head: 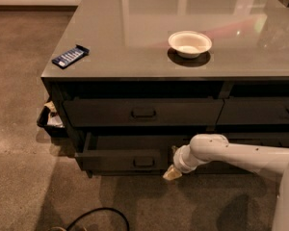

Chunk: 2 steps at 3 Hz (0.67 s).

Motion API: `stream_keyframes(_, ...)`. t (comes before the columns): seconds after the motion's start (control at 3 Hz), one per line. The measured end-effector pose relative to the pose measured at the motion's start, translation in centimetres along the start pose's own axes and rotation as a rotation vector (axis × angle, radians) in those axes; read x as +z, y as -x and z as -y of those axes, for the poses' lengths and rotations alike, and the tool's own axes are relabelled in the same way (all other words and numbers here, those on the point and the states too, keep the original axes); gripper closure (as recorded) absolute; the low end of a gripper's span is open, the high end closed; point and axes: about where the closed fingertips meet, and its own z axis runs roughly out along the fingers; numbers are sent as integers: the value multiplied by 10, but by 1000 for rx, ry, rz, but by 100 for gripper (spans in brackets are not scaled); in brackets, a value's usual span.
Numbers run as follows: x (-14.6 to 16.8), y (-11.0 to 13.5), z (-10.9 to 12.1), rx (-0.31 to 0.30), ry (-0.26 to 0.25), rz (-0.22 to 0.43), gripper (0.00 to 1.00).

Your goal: Open middle drawer

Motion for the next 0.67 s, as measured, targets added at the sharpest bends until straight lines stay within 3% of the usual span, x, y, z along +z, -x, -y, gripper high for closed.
stream_keyframes(0.33,-7,4,1,0,0,0,65)
stream_keyframes(0.67,-12,6,1,0,0,0,76)
